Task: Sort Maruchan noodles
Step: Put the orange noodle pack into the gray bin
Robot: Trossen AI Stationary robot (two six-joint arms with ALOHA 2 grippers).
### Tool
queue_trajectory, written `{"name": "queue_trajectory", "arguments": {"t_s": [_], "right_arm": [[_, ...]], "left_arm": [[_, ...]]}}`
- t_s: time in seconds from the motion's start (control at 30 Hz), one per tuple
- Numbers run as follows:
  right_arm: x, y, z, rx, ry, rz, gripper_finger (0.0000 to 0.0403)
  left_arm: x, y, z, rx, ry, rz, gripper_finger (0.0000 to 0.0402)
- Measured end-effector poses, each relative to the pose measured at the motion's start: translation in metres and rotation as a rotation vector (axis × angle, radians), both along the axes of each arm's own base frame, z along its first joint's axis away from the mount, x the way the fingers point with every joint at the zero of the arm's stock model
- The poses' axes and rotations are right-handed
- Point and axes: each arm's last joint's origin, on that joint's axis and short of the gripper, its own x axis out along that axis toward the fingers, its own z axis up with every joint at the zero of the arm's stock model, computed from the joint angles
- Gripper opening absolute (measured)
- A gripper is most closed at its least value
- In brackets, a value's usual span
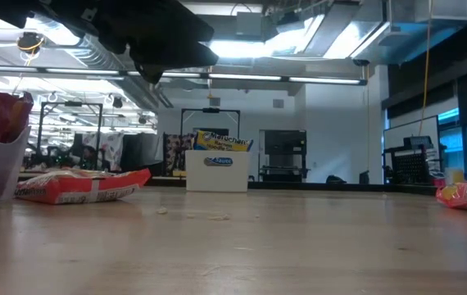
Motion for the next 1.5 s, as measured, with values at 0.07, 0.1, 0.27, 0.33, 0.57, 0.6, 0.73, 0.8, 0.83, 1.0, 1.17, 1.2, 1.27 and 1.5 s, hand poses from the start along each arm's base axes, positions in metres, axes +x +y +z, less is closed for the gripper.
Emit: {"name": "queue_trajectory", "arguments": {"t_s": [0.07, 0.1, 0.27, 0.33, 0.57, 0.6, 0.73, 0.8, 0.83, 1.0, 1.17, 1.2, 1.27, 1.5], "right_arm": [[0.002, -0.003, 0.002, 0.032, 0.024, -0.008, 0.0213], [0.004, -0.005, 0.003, 0.049, 0.033, -0.009, 0.0213], [0.009, -0.018, 0.013, 0.077, -0.001, -0.036, 0.0213], [0.011, -0.023, 0.016, 0.058, -0.035, -0.048, 0.0213], [0.013, -0.029, 0.018, 0.047, -0.051, -0.043, 0.0213], [0.014, -0.029, 0.018, 0.056, -0.043, -0.047, 0.0213], [0.017, -0.039, 0.022, 0.058, -0.046, -0.085, 0.0213], [0.019, -0.045, 0.025, 0.029, -0.066, -0.101, 0.0213], [0.019, -0.049, 0.026, 0.010, -0.079, -0.111, 0.0213], [0.028, -0.065, 0.029, -0.080, -0.164, -0.176, 0.0213], [0.038, -0.081, 0.018, -0.113, -0.185, -0.268, 0.0213], [0.038, -0.085, 0.014, -0.133, -0.172, -0.280, 0.0213], [0.036, -0.093, 0.002, -0.163, -0.141, -0.296, 0.0213], [0.034, -0.115, -0.042, -0.133, -0.106, -0.344, 0.0213]], "left_arm": [[0.000, 0.000, 0.000, 0.000, 0.000, 0.000, 0.0170], [0.000, 0.000, 0.000, 0.000, -0.001, 0.000, 0.0170], [0.000, 0.000, 0.000, -0.001, -0.001, 0.000, 0.0170], [0.000, 0.000, 0.000, -0.001, -0.001, 0.000, 0.0170], [0.000, 0.000, 0.000, -0.001, -0.001, 0.000, 0.0170], [0.000, 0.000, 0.000, -0.001, -0.001, 0.000, 0.0170], [0.000, 0.000, 0.000, -0.001, -0.002, 0.000, 0.0170], [0.000, 0.000, 0.000, -0.001, -0.002, 0.000, 0.0170], [0.000, 0.000, 0.000, -0.002, -0.003, 0.000, 0.0170], [0.000, 0.000, 0.001, -0.005, -0.009, 0.000, 0.0170], [0.000, 0.000, 0.001, -0.003, -0.011, -0.001, 0.0170], [0.000, 0.000, 0.001, -0.003, -0.014, -0.001, 0.0170], [0.001, 0.000, 0.003, -0.006, -0.026, 0.000, 0.0170], [0.003, 0.001, 0.006, 0.001, -0.065, 0.007, 0.0170]]}}
